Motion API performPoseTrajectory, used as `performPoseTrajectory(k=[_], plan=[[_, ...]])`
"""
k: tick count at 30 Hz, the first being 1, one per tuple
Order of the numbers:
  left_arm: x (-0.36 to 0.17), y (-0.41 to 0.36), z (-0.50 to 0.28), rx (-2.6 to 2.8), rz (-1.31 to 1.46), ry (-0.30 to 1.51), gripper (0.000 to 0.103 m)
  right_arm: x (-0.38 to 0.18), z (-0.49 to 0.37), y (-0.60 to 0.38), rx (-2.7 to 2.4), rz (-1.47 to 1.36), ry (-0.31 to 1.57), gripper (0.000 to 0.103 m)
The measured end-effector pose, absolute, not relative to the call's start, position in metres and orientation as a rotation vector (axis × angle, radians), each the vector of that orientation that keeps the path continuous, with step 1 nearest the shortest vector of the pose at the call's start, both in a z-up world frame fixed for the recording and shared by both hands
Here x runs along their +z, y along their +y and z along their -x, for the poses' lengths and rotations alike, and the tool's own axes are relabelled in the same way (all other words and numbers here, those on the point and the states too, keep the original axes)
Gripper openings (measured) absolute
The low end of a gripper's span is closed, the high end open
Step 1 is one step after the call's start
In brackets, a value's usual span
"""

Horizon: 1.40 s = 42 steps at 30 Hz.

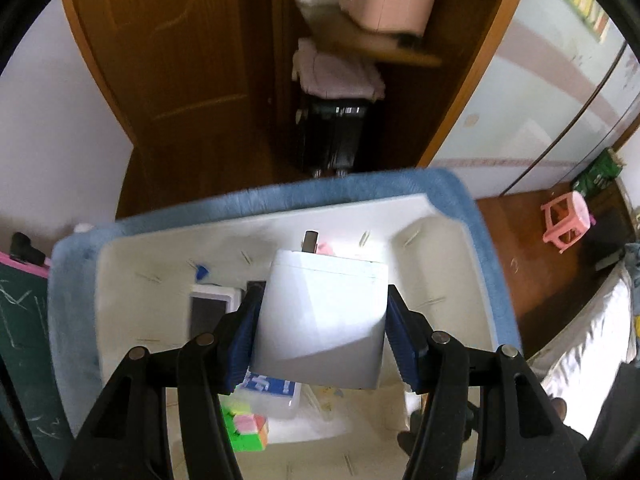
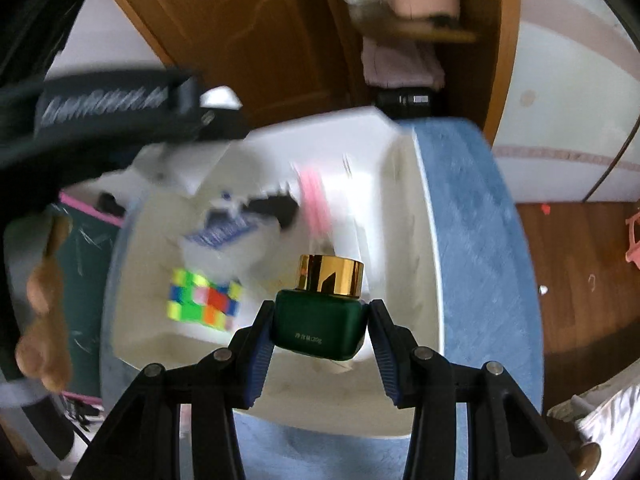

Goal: Organize rigid objects
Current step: 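Carry the packet and green jar into the tray and open both tools, then grasp the pink tape dispenser with the left tool while the right tool grasps the gold tin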

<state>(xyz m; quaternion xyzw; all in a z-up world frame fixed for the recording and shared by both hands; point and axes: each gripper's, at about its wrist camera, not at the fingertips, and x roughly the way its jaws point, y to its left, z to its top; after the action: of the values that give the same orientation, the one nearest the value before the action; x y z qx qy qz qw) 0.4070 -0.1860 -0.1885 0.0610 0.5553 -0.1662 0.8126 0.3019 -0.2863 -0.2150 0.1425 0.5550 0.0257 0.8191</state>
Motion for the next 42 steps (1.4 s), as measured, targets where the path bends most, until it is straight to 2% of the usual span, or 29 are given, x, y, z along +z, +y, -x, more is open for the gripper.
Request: performPoseTrajectory(k=[4, 8, 10, 11, 12, 13, 15, 23, 34, 39, 42], plan=[[-0.213, -0.191, -0.413, -0.347, -0.144, 1.226, 0.062, -0.242, -0.303, -0.281, 0.069, -0.275, 1.230, 0.046], [-0.222, -0.191, -0.414, -0.344, -0.118, 1.266, 0.062, -0.243, -0.300, -0.275, 0.077, -0.226, 1.212, 0.047], [-0.223, -0.190, -0.414, -0.341, -0.099, 1.290, 0.063, -0.241, -0.300, -0.276, 0.088, -0.228, 1.204, 0.049], [-0.220, -0.190, -0.413, -0.347, -0.086, 1.282, 0.064, -0.240, -0.299, -0.276, 0.094, -0.233, 1.193, 0.055], [-0.215, -0.189, -0.412, -0.353, -0.082, 1.267, 0.070, -0.236, -0.297, -0.276, 0.096, -0.237, 1.188, 0.060], [-0.211, -0.190, -0.412, -0.355, -0.084, 1.254, 0.081, -0.235, -0.296, -0.277, 0.098, -0.246, 1.179, 0.060], [-0.198, -0.190, -0.408, -0.365, -0.088, 1.220, 0.087, -0.234, -0.296, -0.280, 0.098, -0.257, 1.167, 0.060], [-0.152, -0.184, -0.385, -0.394, -0.114, 1.142, 0.087, -0.219, -0.282, -0.282, 0.102, -0.289, 1.139, 0.060], [-0.075, -0.151, -0.321, -0.440, -0.191, 0.976, 0.088, -0.168, -0.239, -0.269, 0.091, -0.263, 1.039, 0.061], [-0.040, -0.114, -0.283, -0.430, -0.196, 0.900, 0.094, -0.141, -0.212, -0.254, 0.091, -0.266, 0.982, 0.061], [-0.027, -0.091, -0.262, -0.415, -0.186, 0.867, 0.095, -0.129, -0.197, -0.244, 0.093, -0.257, 0.954, 0.061]])
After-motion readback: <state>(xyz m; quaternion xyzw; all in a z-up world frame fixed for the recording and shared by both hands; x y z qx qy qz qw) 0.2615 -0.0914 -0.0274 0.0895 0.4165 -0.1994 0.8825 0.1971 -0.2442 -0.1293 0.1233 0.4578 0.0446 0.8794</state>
